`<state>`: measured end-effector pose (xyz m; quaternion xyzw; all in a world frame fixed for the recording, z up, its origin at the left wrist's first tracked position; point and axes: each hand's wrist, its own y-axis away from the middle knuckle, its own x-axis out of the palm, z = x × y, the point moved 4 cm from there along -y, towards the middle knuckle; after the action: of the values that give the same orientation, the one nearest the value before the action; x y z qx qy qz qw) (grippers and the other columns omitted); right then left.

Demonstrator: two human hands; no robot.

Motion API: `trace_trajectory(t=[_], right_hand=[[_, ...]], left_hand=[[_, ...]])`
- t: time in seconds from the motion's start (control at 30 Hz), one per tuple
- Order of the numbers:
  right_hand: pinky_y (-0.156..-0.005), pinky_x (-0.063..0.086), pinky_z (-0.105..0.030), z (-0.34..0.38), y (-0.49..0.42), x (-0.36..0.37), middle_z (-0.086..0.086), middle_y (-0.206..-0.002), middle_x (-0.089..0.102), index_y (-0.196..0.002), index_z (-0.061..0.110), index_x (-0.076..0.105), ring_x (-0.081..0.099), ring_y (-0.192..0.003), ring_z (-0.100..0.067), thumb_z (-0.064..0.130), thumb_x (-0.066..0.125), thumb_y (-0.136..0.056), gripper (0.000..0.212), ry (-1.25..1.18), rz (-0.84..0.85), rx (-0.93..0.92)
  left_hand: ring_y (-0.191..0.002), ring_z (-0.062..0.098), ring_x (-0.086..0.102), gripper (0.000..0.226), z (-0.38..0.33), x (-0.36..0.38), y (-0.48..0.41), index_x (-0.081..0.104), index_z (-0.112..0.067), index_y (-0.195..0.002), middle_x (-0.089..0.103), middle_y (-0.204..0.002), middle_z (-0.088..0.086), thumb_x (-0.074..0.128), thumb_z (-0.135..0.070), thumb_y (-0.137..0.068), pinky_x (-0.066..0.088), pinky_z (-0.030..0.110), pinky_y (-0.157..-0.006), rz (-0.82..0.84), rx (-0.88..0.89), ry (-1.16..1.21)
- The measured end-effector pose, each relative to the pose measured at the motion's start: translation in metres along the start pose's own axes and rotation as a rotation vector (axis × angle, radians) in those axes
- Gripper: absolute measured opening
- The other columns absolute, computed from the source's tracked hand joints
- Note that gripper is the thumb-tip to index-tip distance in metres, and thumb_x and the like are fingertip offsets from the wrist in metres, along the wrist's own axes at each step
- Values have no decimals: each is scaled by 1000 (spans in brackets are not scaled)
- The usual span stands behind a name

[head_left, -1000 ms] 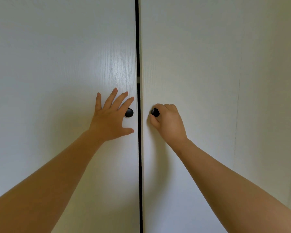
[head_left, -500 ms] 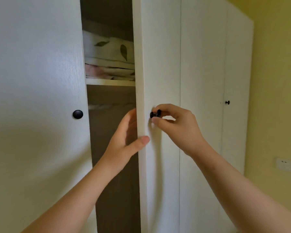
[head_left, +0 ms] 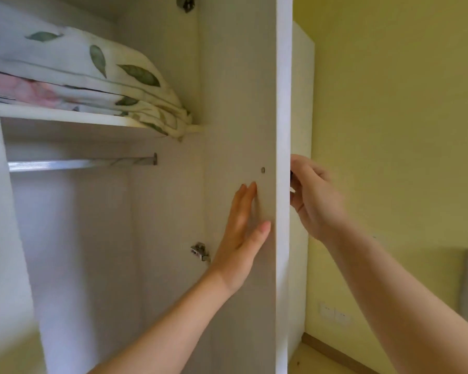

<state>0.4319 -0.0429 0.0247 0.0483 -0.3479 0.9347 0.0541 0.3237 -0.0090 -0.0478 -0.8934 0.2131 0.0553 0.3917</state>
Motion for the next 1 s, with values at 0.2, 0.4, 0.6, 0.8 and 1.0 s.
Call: trace_trajectory(t=[0.2,0.4,0.6,0.8,1.0], right_hand=[[-37,37,-10,-3,-6,-50,12,-39,53,-41,21,63,47,-36,1,11,42,-94,58,77,-218,56],[-46,48,-11,-12,-20,-87,10,-49,63,-62,18,61,58,-45,-2,13,41,-94,38,58,-258,134],[-46,48,-11,-18,-33,-122,10,-53,64,-64,20,61,59,-45,-3,17,42,-92,34,113,-315,208],[-38,44,-8,-23,-41,-140,12,-43,61,-63,18,57,56,-36,0,18,41,-94,34,80,-326,235],[-49,49,-15,-24,-40,-143,3,-71,62,-70,19,58,58,-61,-11,17,36,-93,33,162,-380,254]], left_hand=[[-139,-9,-9,54,14,50,-28,0,-73,-113,-7,-134,-45,30,-70,-69,3,26,-116,-67,7,-130],[-141,2,-1,57,26,79,-48,-6,-72,-114,1,-151,-23,28,-70,-68,11,39,-119,-160,7,-282],[-142,8,-1,63,40,104,-70,-5,-61,-127,-4,-156,-17,33,-66,-77,13,43,-118,-151,6,-422],[-144,12,-4,73,47,120,-83,3,-45,-143,-6,-157,-13,34,-61,-79,10,41,-119,-171,-24,-489],[-144,16,-3,70,46,121,-88,6,-44,-144,-5,-157,-13,47,-48,-88,10,41,-119,-139,-43,-478]])
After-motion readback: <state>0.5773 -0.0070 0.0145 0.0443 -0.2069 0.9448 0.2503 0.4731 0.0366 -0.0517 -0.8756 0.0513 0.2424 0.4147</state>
